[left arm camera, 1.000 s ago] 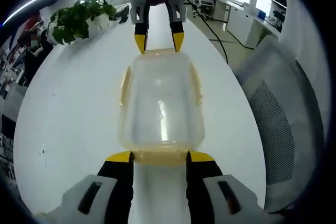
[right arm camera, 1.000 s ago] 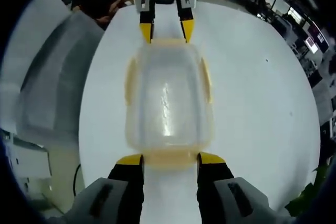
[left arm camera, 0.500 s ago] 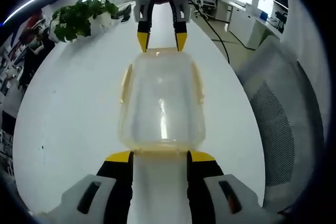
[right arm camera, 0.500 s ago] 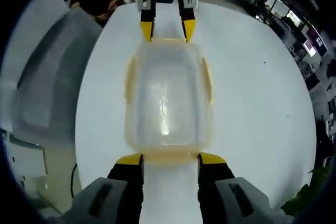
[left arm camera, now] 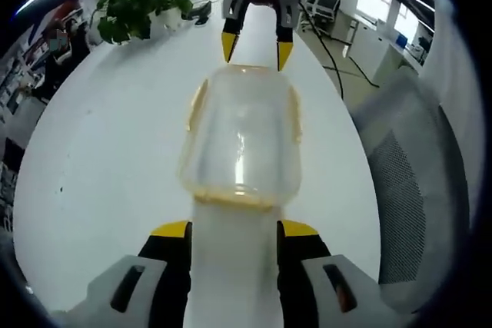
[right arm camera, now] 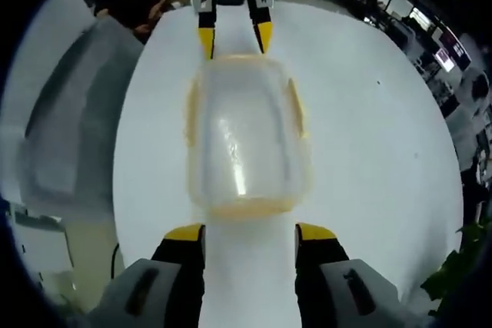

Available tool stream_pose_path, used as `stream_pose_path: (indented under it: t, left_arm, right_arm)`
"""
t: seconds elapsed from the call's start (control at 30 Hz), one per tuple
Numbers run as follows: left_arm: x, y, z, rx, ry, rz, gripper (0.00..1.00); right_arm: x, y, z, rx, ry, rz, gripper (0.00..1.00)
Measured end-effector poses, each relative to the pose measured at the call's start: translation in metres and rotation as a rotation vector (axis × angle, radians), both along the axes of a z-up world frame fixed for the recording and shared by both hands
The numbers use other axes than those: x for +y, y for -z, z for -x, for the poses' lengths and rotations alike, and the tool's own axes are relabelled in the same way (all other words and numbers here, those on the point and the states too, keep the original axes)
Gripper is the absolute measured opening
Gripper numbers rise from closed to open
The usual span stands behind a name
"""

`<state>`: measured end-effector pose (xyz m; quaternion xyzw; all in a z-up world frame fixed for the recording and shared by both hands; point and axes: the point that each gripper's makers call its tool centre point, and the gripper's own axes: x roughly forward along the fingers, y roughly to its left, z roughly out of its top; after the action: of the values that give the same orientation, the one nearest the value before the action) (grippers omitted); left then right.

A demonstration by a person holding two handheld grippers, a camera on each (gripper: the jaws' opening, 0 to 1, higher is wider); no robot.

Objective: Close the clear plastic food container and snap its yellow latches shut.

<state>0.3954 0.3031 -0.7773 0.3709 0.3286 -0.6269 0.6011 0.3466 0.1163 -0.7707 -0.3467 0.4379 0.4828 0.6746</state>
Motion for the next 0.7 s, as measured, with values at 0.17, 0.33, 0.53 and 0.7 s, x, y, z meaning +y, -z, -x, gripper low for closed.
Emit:
stream_pose_path:
  t: [0.17,0.33,0.53,0.7]
  left_arm:
    - [-0.001,-0.002,0.001,0.055,-0.088,0.050,0.42]
    - [0.001,-0.011,0.000,0.102,-0.172,0.084,0.41]
    - [0.000,-0.023,-0.007,0.132,-0.273,0.130,0.44]
    - [-0.006,-0.032,-0.014,0.182,-0.419,0.191,0.44]
  right_arm:
    - [0.008,-0.006,-0.001,-0.001,0.072,-0.041,0.44]
    - [0.014,-0.010,-0.002,0.015,0.124,-0.070,0.41]
    - [0.020,-0.020,-0.010,0.032,0.243,-0.131,0.41]
    - [0.020,-0.021,-0.019,0.041,0.356,-0.154,0.40]
